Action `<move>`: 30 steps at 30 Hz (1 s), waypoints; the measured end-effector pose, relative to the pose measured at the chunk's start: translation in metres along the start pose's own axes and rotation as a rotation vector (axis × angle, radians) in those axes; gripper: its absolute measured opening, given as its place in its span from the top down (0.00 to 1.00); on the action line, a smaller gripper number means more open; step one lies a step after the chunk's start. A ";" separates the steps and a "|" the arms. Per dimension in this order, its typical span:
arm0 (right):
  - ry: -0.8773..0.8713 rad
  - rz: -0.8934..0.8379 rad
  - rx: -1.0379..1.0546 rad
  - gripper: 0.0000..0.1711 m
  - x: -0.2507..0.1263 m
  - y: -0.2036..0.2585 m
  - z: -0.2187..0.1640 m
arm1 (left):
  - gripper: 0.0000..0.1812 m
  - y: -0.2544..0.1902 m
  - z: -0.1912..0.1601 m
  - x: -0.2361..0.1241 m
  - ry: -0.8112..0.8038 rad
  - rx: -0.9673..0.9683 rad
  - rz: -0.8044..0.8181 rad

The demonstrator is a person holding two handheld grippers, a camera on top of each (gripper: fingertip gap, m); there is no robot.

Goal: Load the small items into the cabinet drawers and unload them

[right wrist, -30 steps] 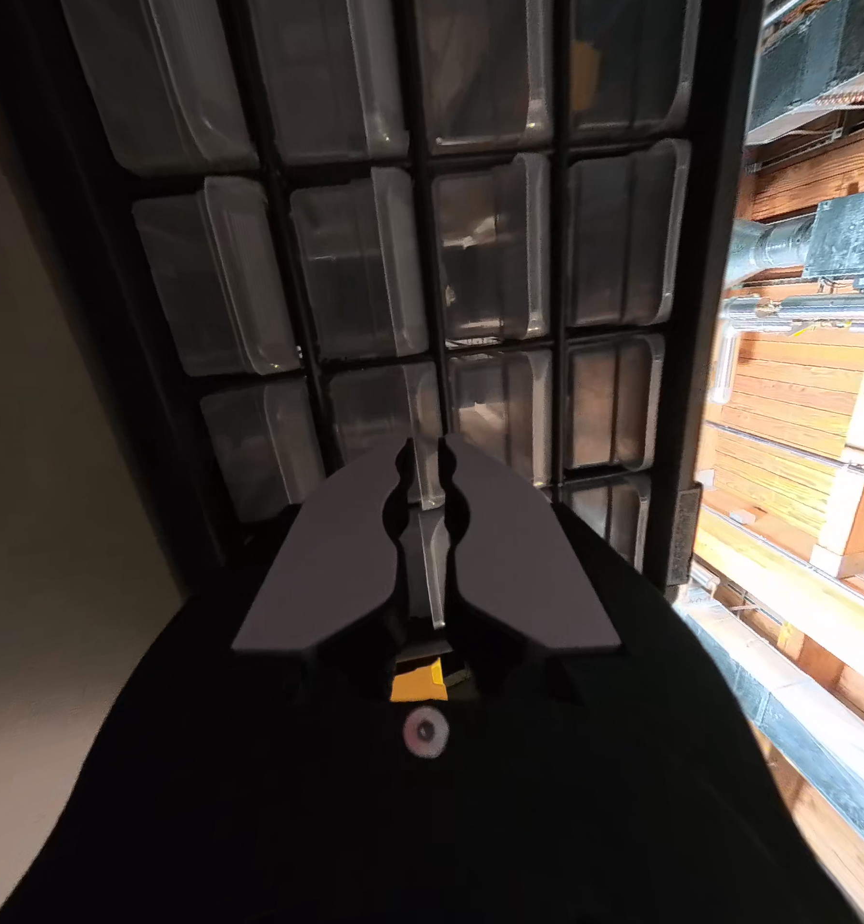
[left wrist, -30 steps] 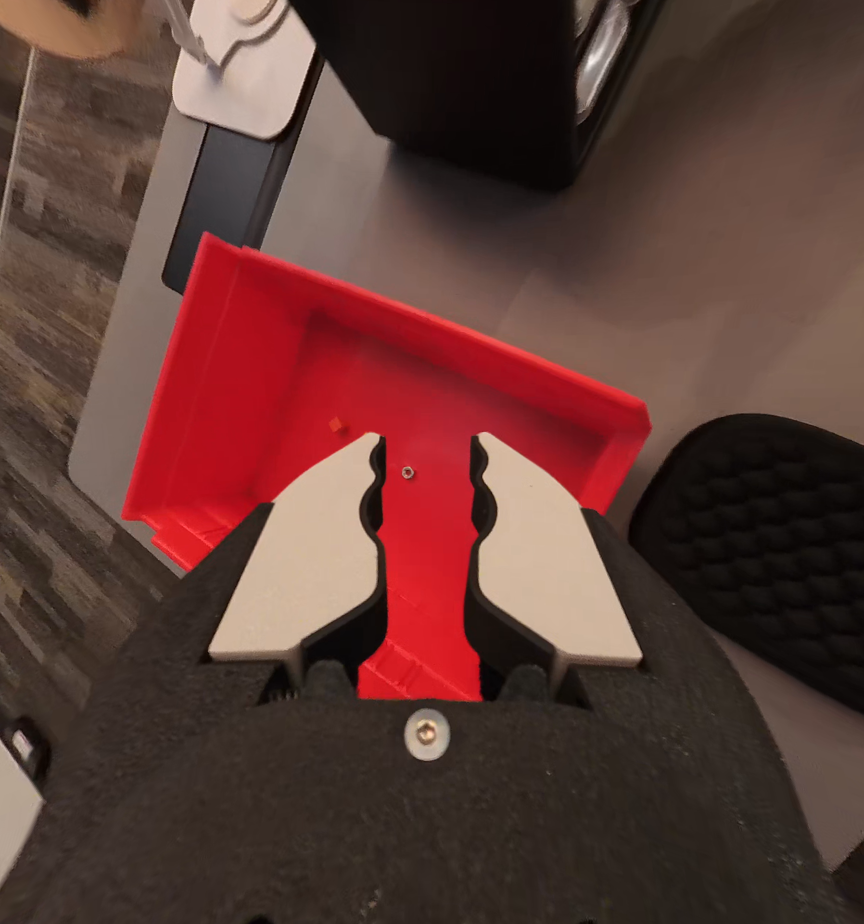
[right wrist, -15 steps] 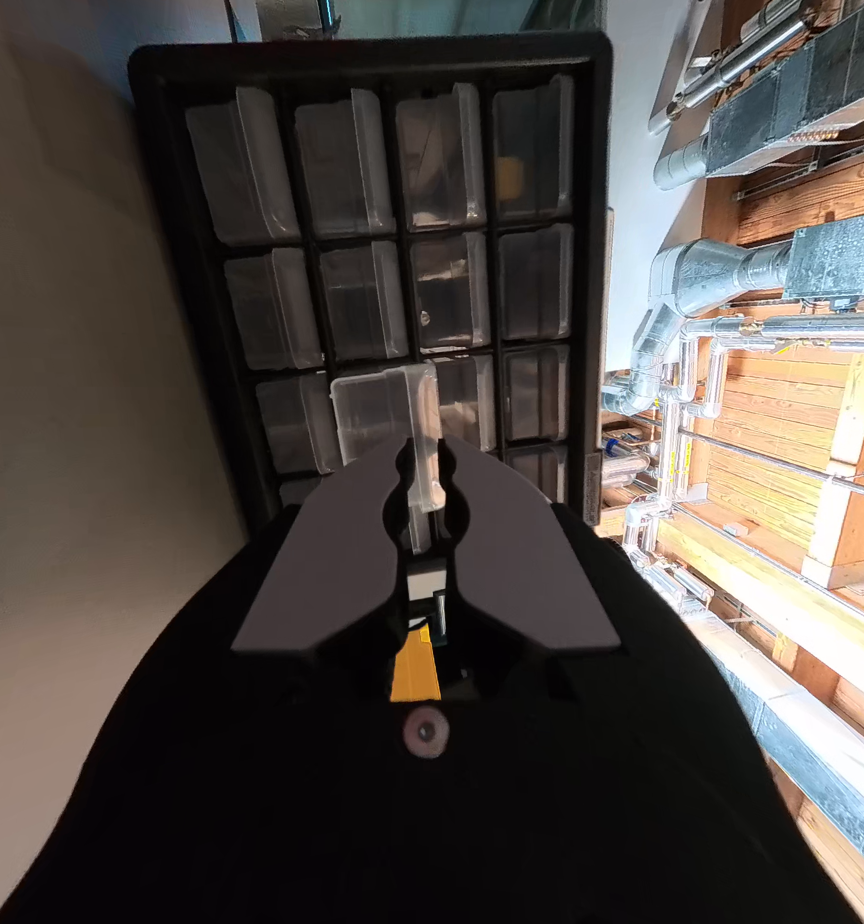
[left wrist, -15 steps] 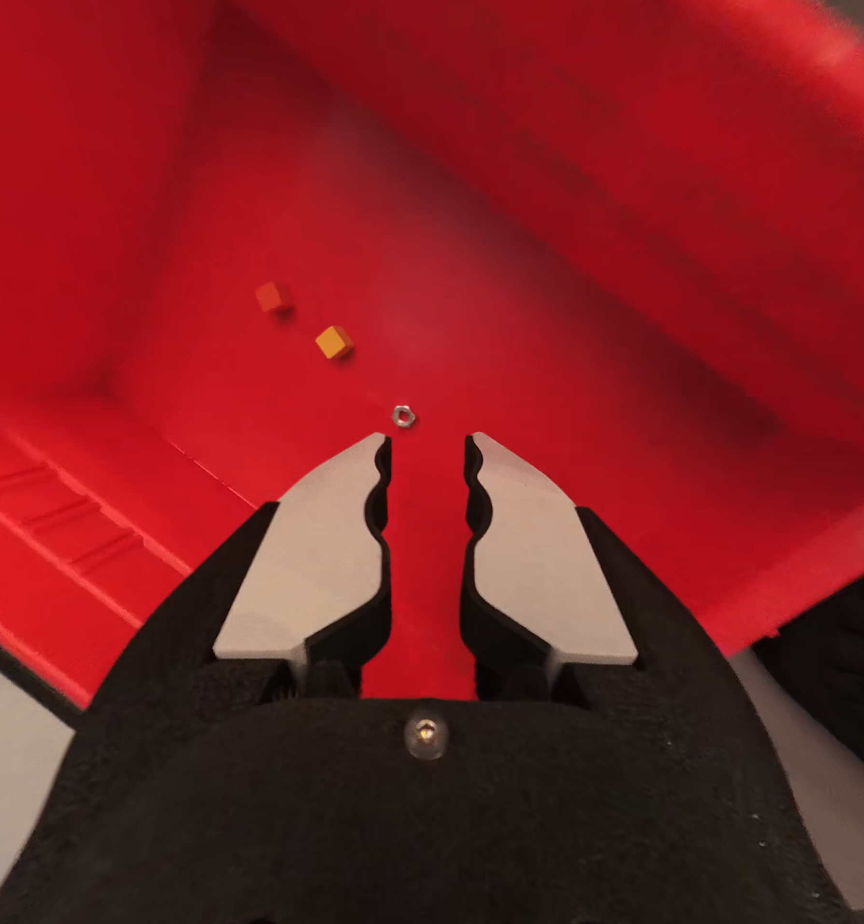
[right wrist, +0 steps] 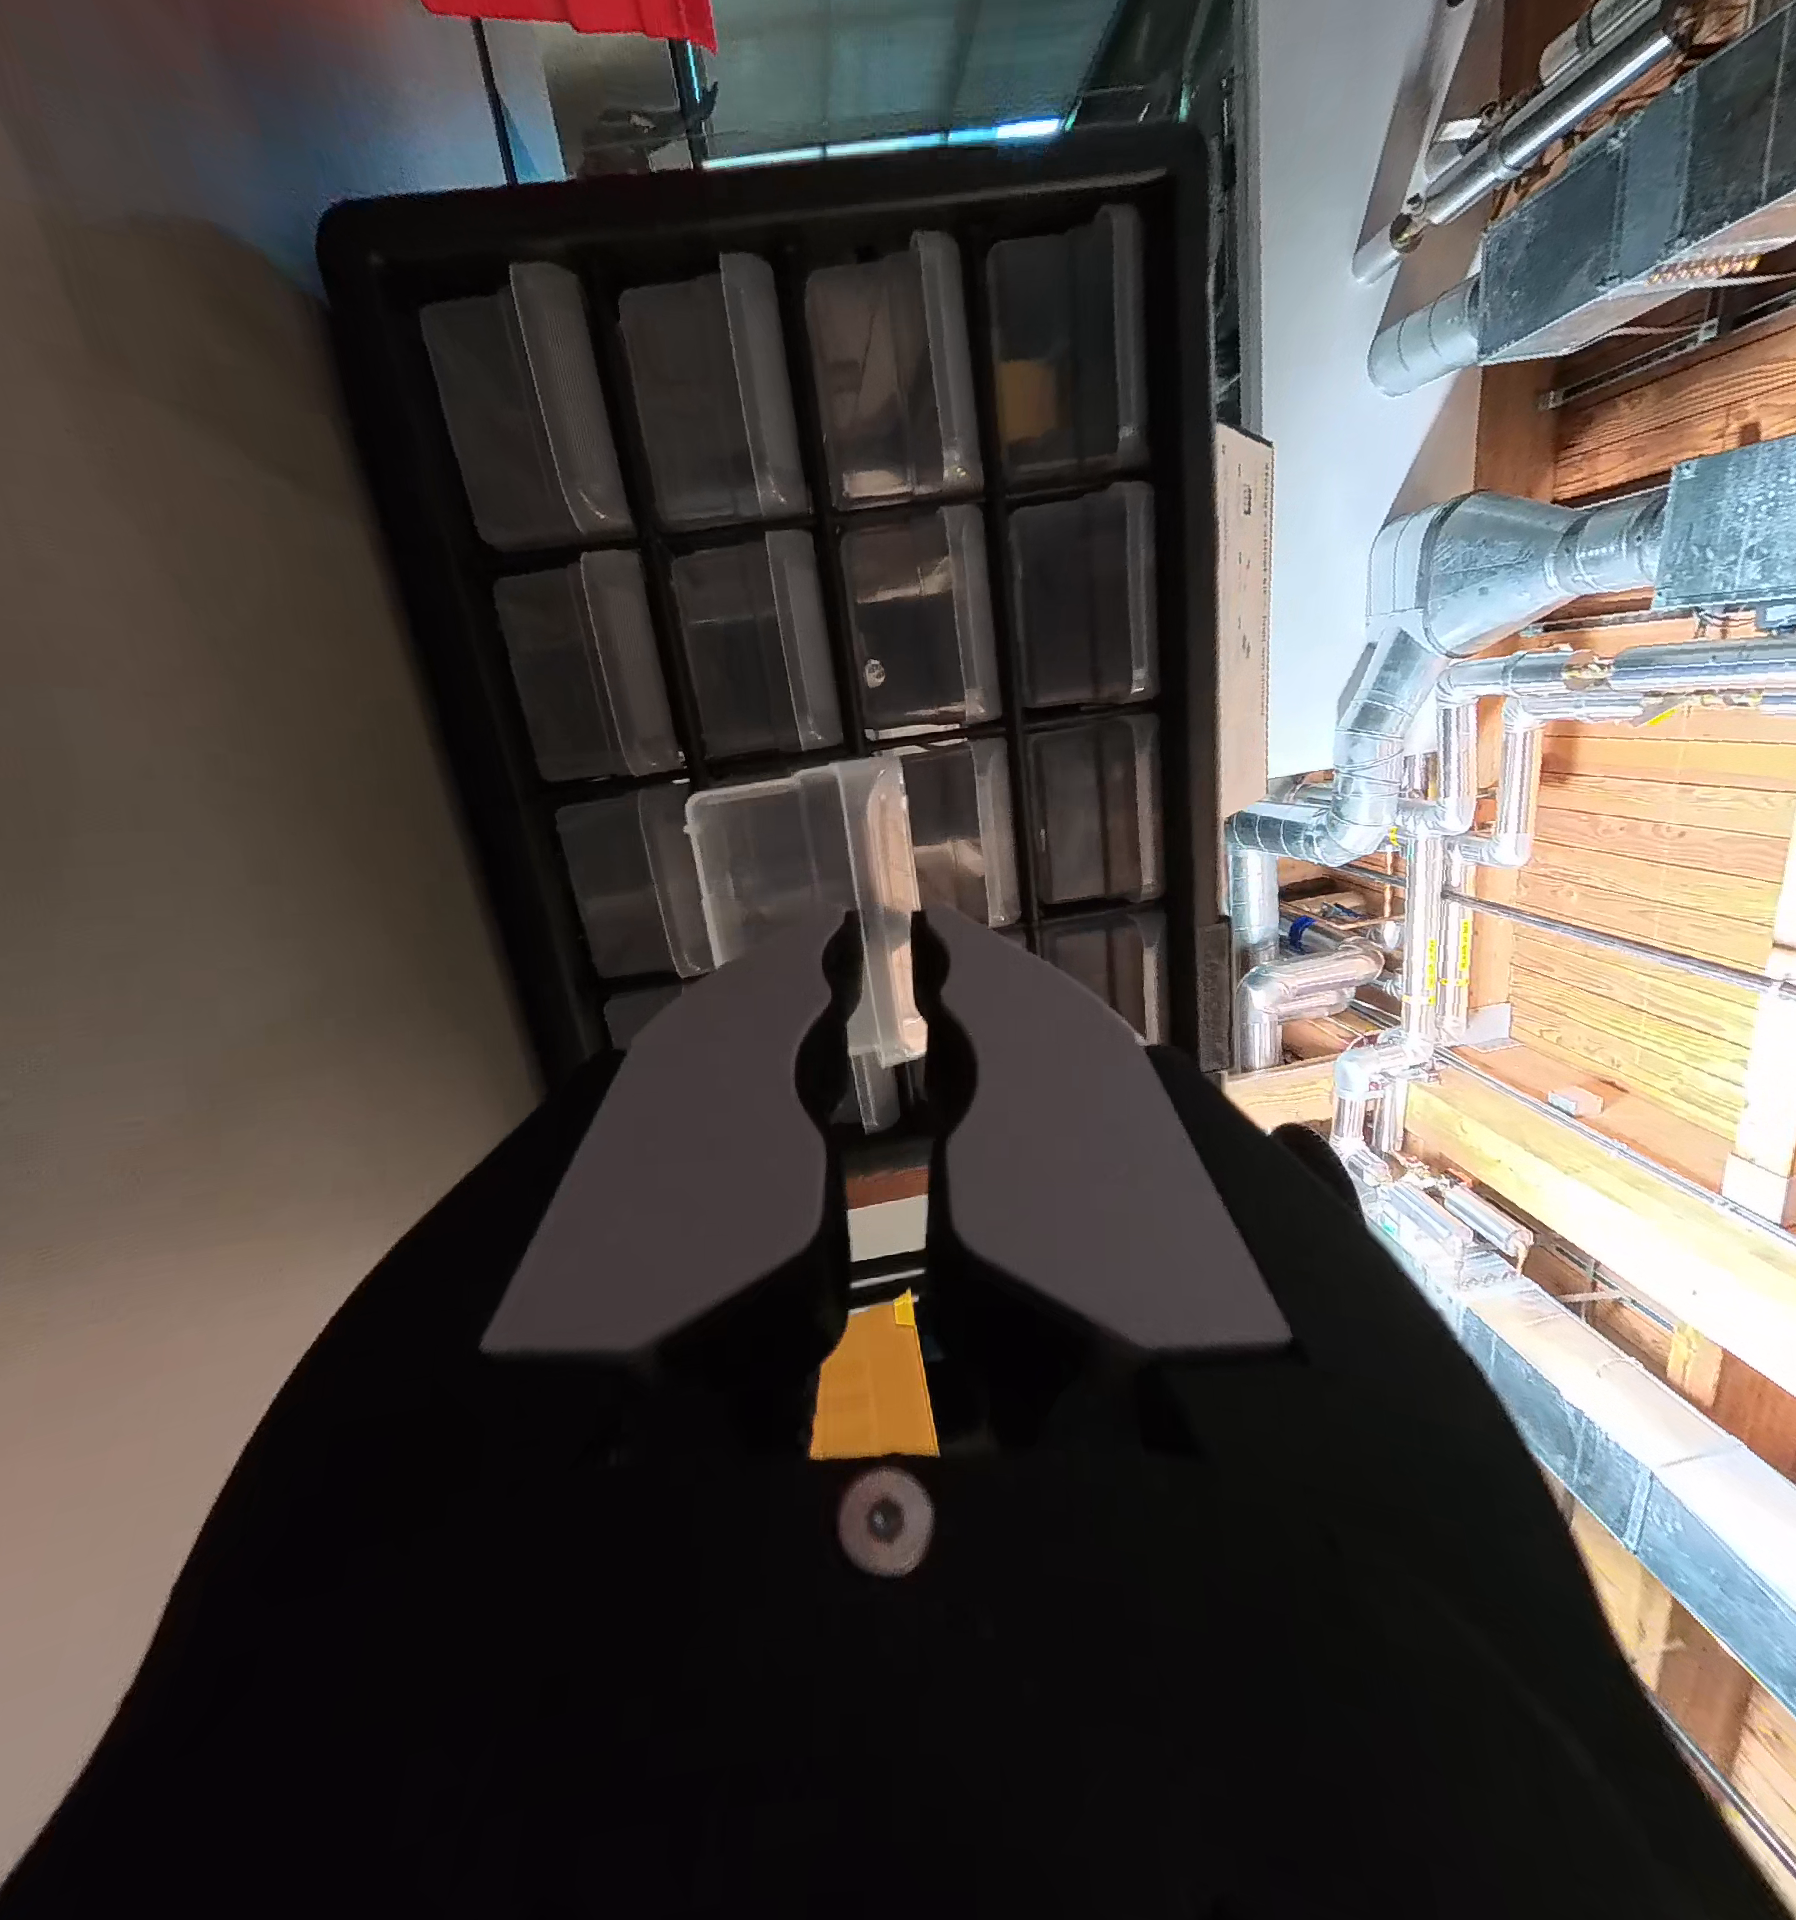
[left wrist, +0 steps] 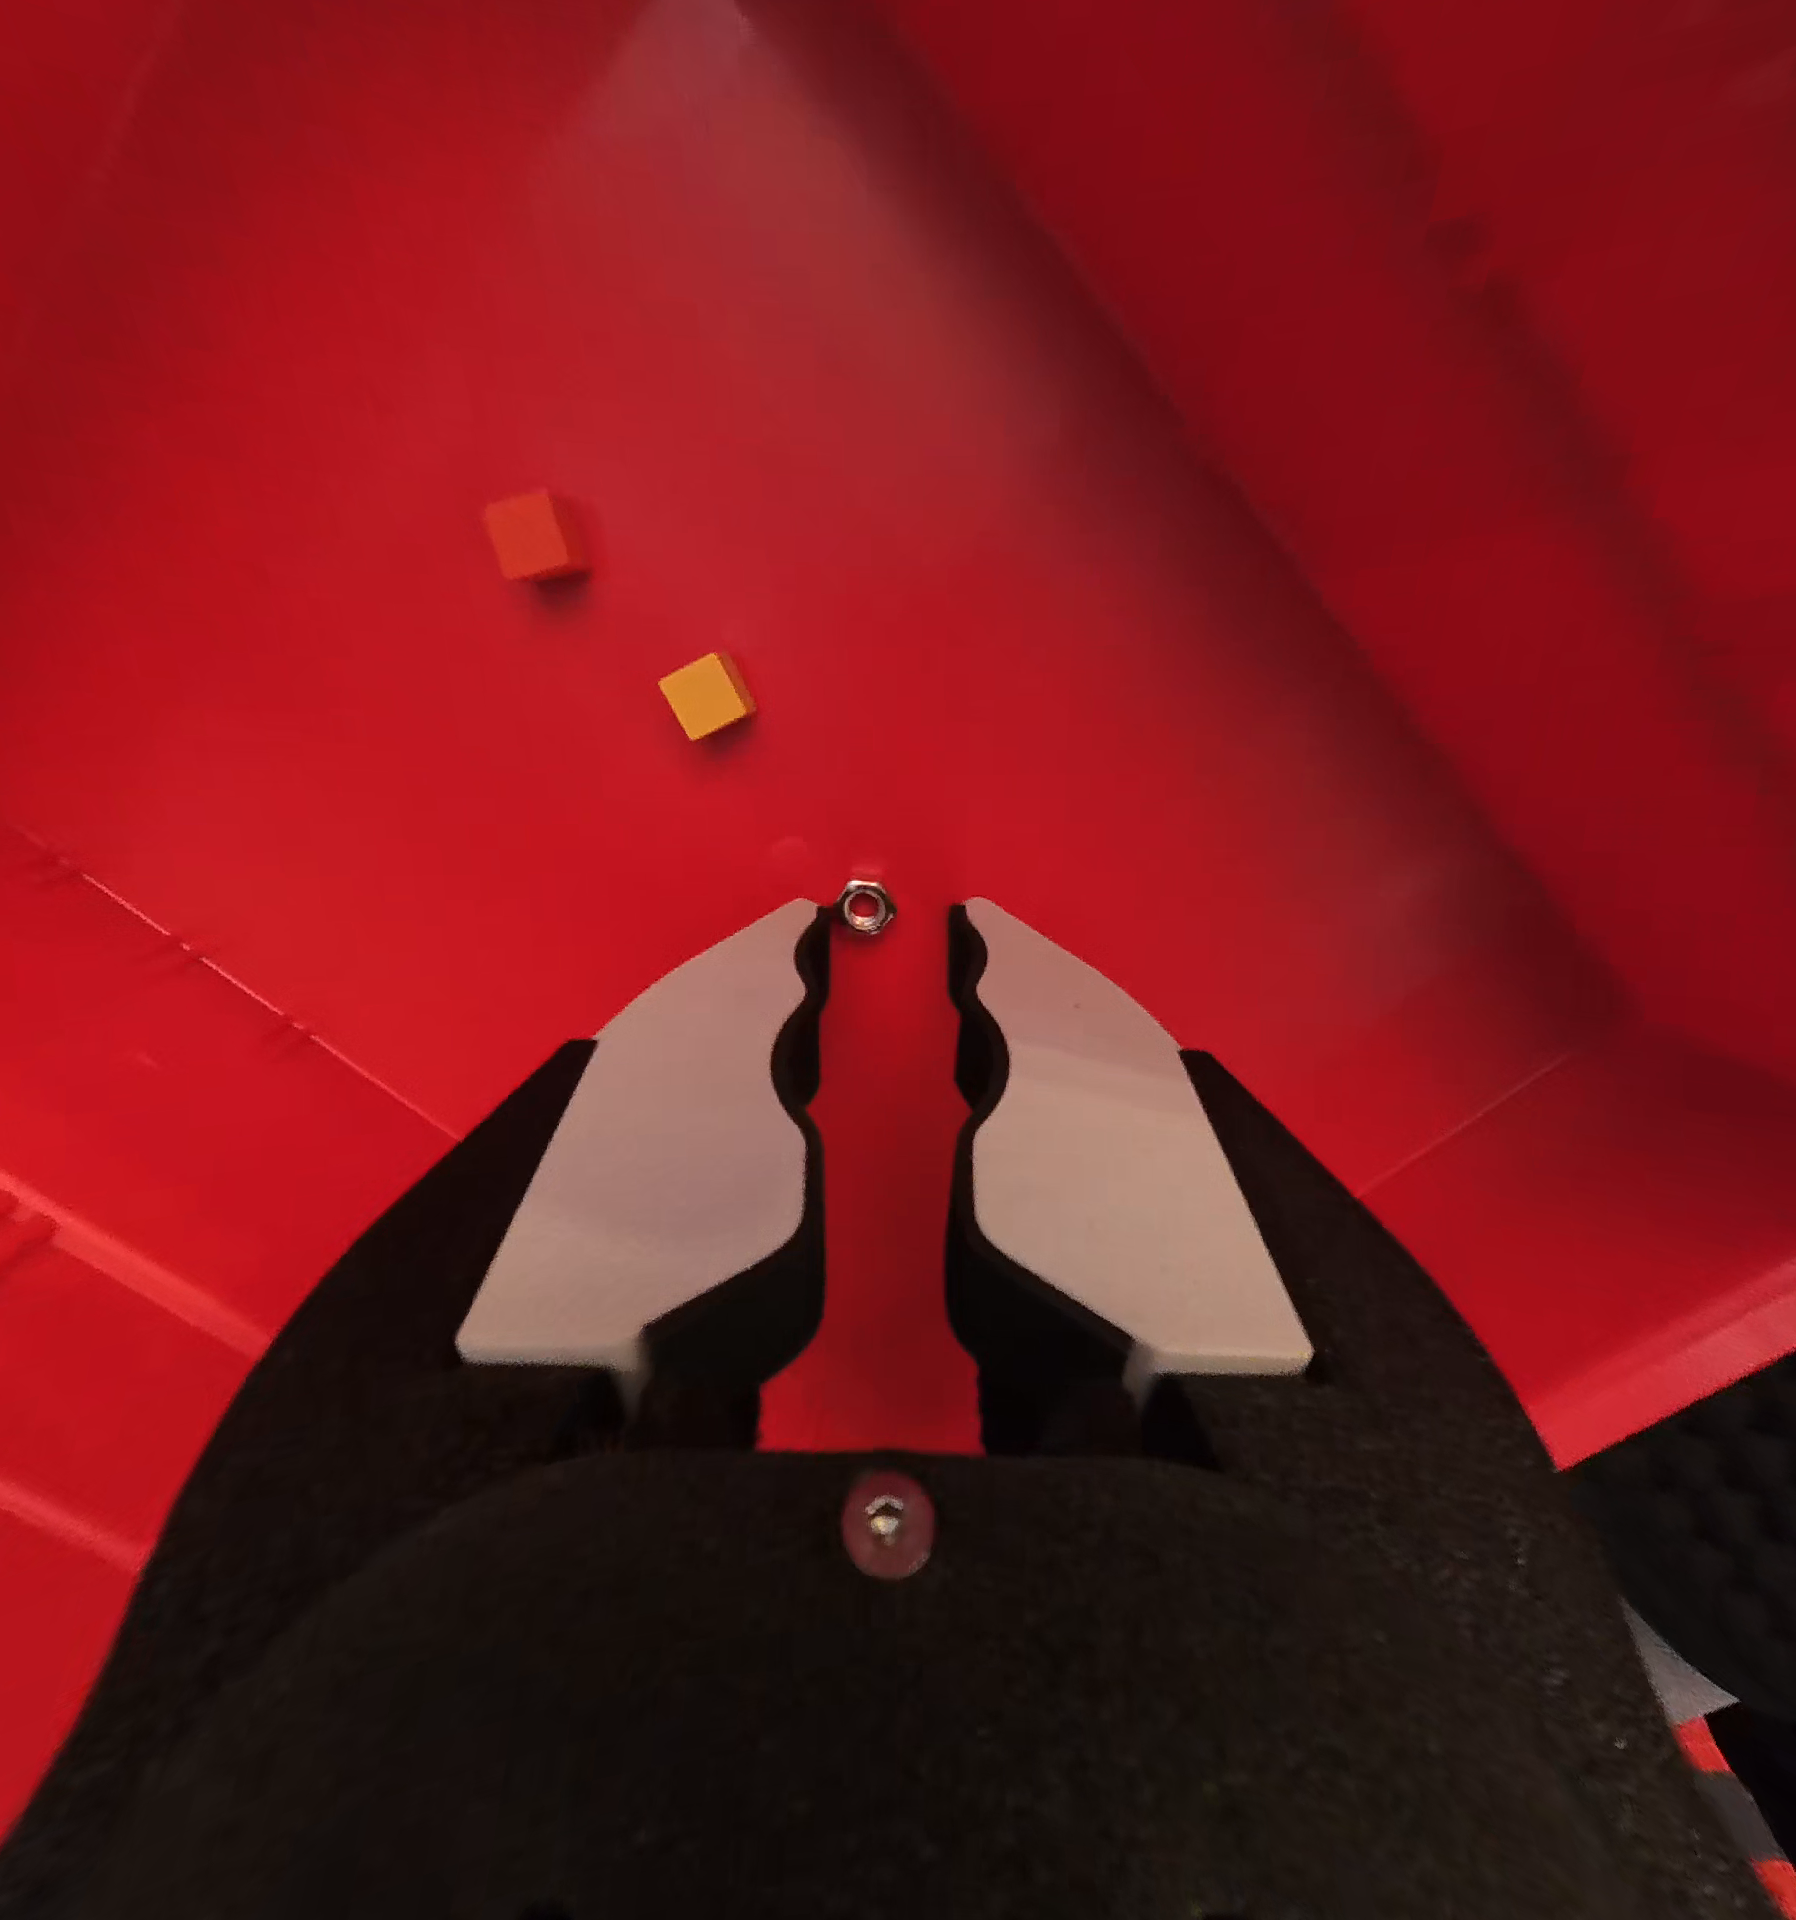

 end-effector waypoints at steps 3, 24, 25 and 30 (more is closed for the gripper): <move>-0.007 0.002 0.002 0.94 0.000 0.000 0.000 | 0.93 0.001 0.000 0.000 0.008 0.012 0.003; 0.013 0.018 0.003 0.94 0.005 0.003 -0.002 | 0.95 -0.172 0.094 -0.184 -0.520 0.462 -0.096; 0.015 0.019 0.003 0.94 0.006 0.003 -0.003 | 0.95 -0.189 0.107 -0.187 -0.527 0.513 -0.096; 0.017 0.021 0.003 0.94 0.006 0.003 -0.003 | 0.95 -0.247 0.174 -0.177 -0.466 0.688 -0.024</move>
Point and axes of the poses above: each gripper's, where its closed fingertips meet, x out along the fingers, z out of its top, y = z × x across the jaws, the point moved 10 cm from there along -x, back along the fingers, and after that the axes turned 15 degrees about z, right-handed, at the moved point
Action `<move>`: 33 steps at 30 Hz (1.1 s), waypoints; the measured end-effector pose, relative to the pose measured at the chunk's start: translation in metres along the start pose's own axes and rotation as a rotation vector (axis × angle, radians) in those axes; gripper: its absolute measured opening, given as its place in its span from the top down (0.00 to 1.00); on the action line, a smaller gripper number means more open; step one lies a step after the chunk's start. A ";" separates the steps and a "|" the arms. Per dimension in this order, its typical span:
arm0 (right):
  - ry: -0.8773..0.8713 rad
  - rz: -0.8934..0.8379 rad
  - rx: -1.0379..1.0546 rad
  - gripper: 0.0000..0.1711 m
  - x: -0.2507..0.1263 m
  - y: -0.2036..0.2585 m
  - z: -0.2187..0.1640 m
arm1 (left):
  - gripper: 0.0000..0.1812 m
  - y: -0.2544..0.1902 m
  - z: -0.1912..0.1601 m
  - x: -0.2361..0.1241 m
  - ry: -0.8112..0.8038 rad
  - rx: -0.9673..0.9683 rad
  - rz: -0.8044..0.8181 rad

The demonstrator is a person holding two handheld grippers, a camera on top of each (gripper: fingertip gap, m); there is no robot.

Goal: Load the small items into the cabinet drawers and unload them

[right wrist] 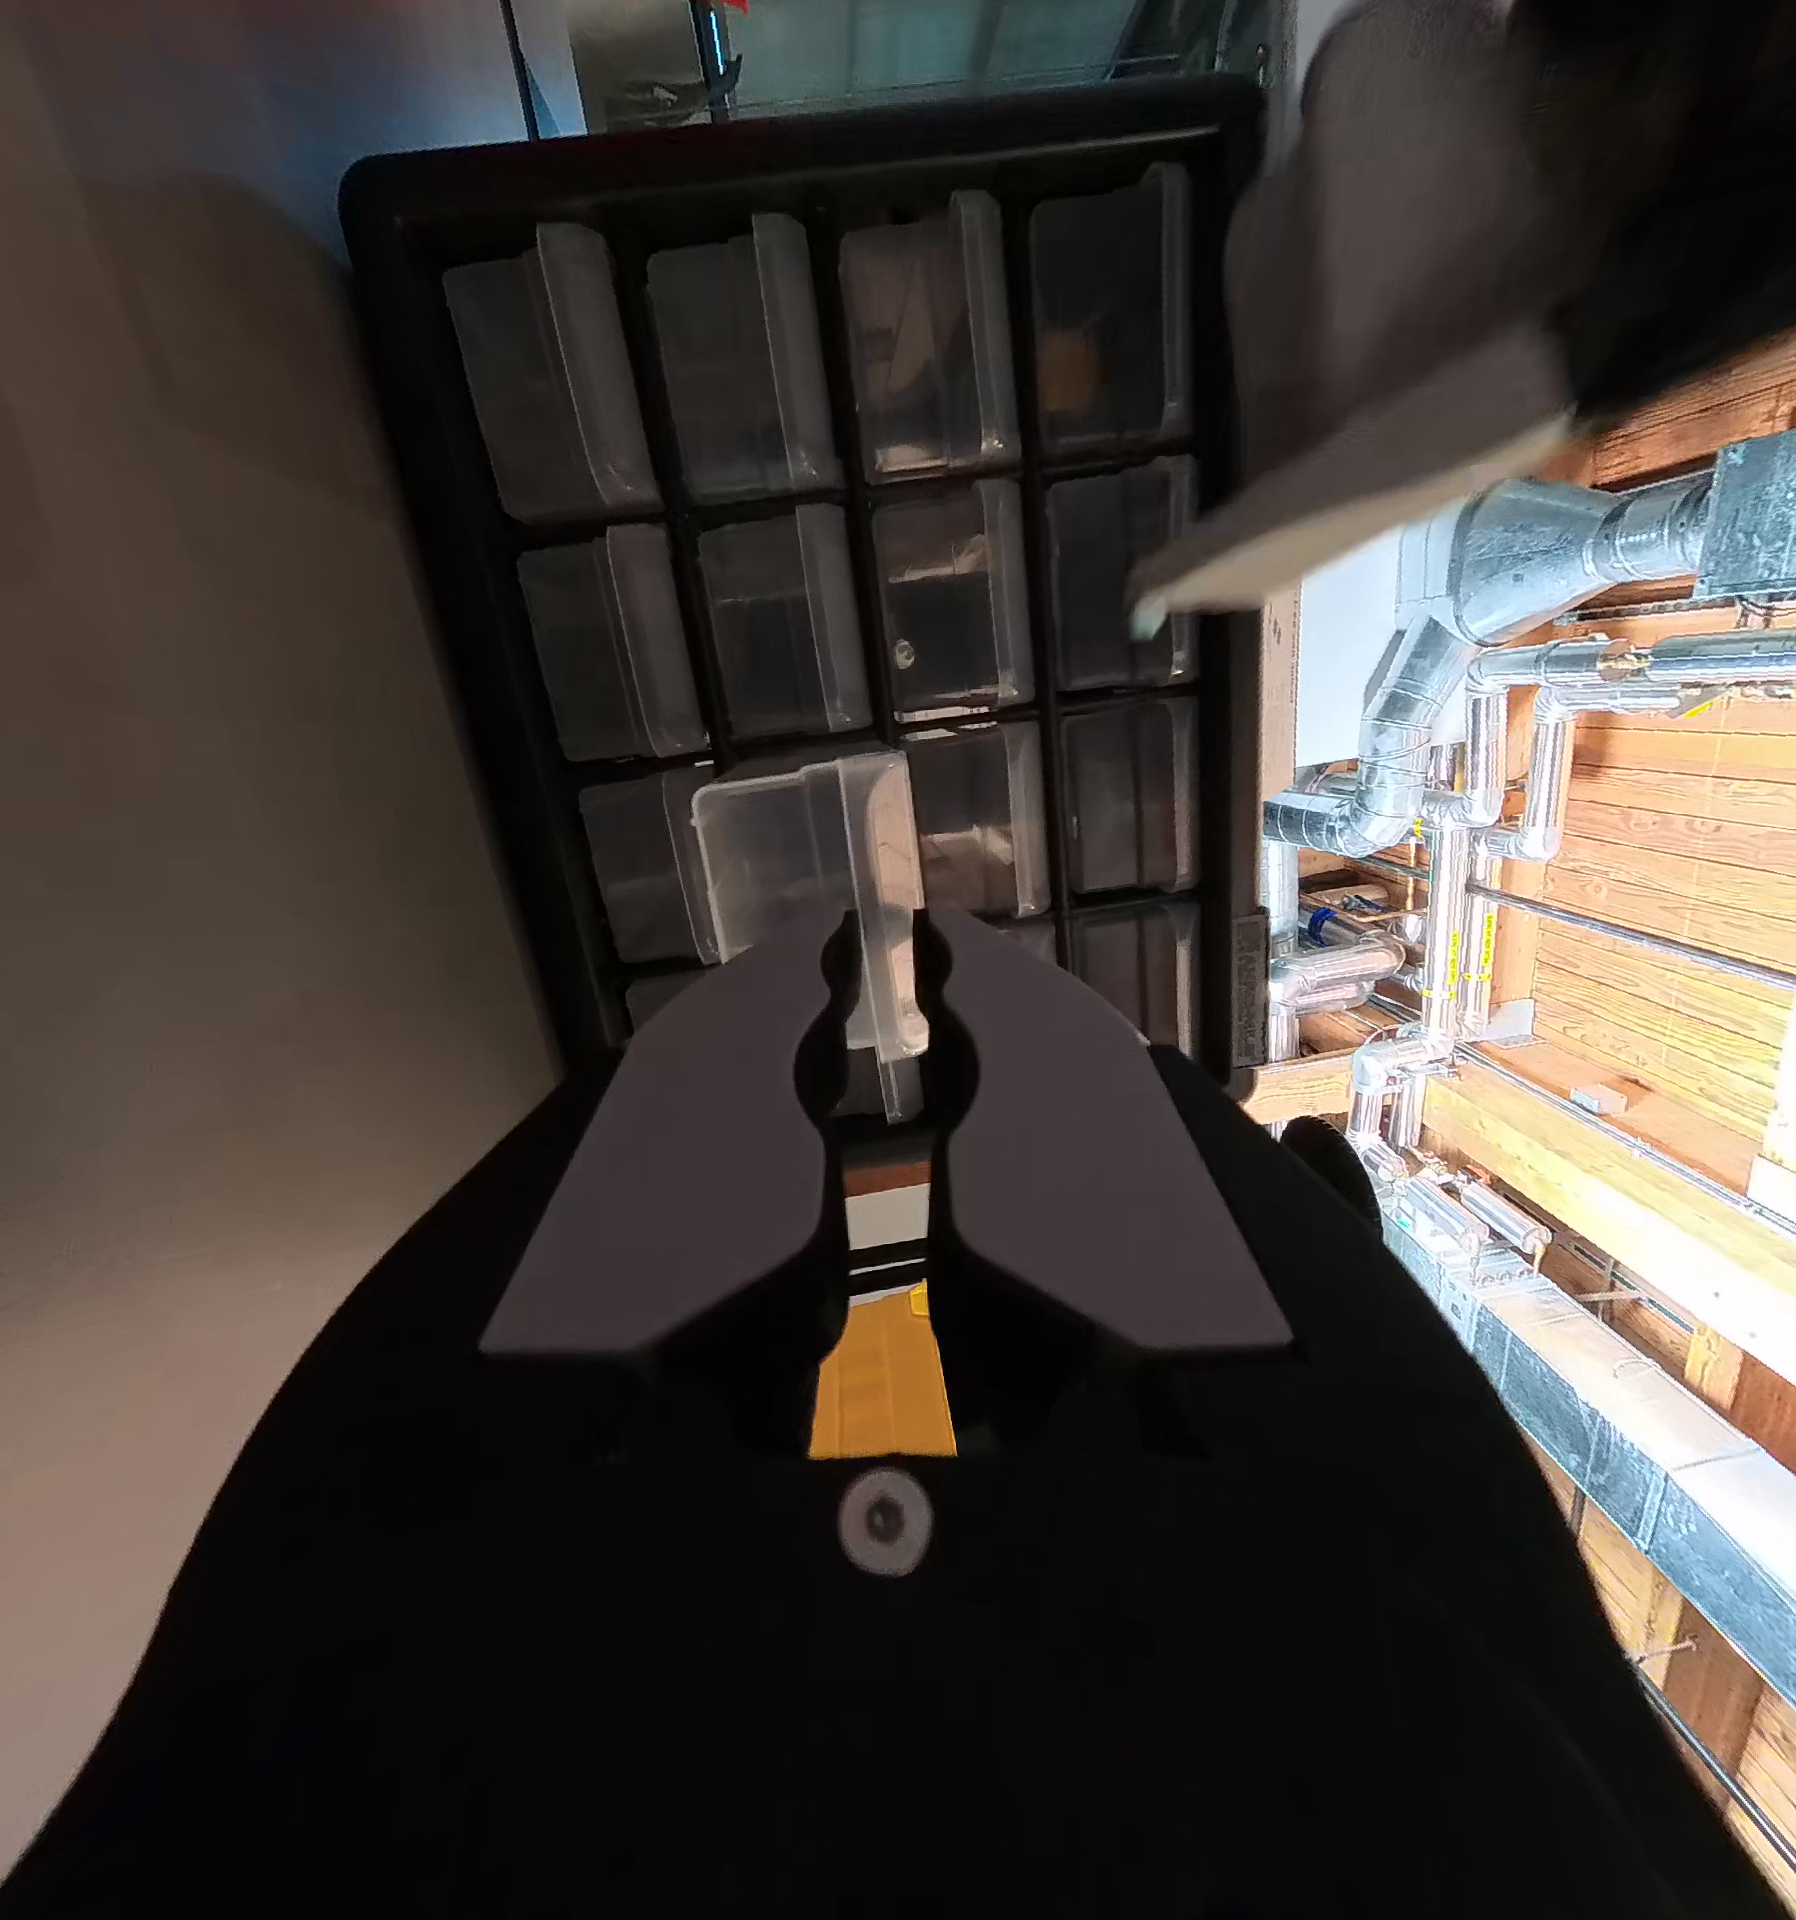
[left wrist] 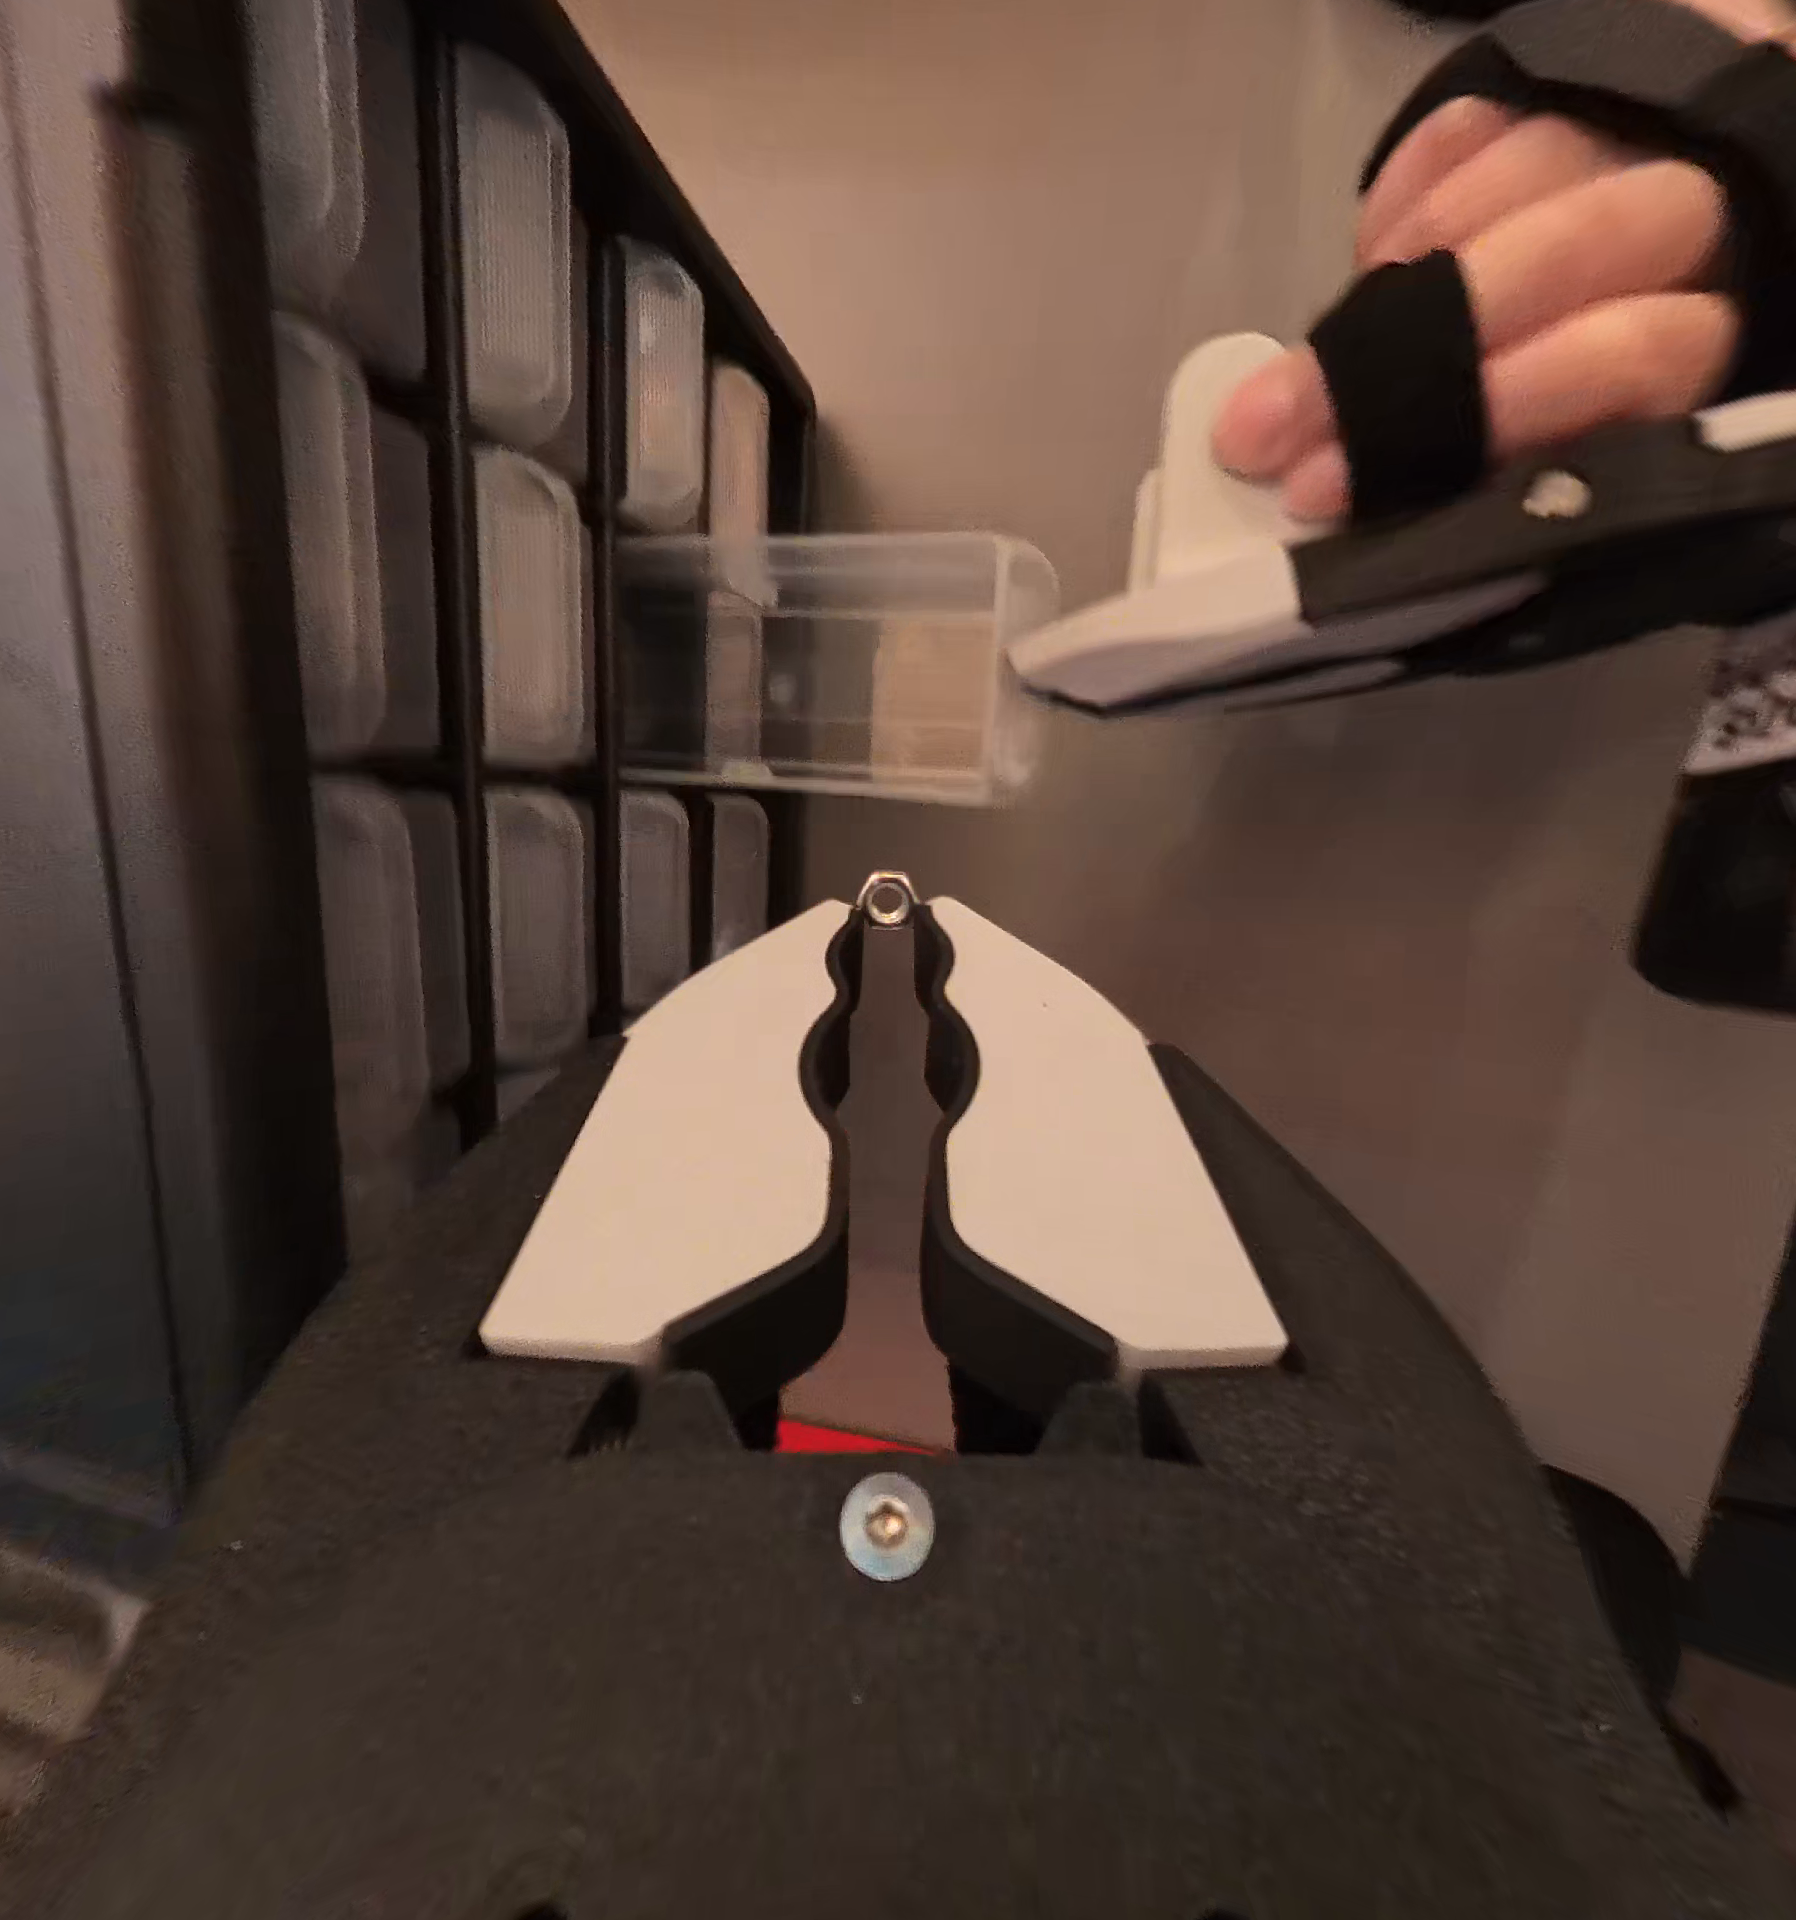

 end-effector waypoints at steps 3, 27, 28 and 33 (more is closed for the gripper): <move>-0.008 -0.001 0.001 0.94 -0.001 -0.001 0.000 | 0.95 -0.002 0.024 0.032 0.083 0.085 0.000; -0.035 0.045 -0.021 0.93 -0.004 0.001 0.004 | 0.95 -0.012 0.048 0.102 0.362 0.337 -0.070; -0.034 0.046 -0.022 0.93 -0.004 0.001 0.005 | 0.95 -0.012 0.048 0.103 0.373 0.338 -0.075; -0.035 0.048 -0.020 0.93 -0.004 0.001 0.005 | 0.95 -0.013 0.049 0.104 0.417 0.333 -0.089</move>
Point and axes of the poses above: each gripper's, where its closed fingertips meet, x out along the fingers, z out of its top, y = z × x across the jaws, the point moved 10 cm from there along -x, back along the fingers, and after that the axes turned 15 degrees about z, right-handed, at the moved point
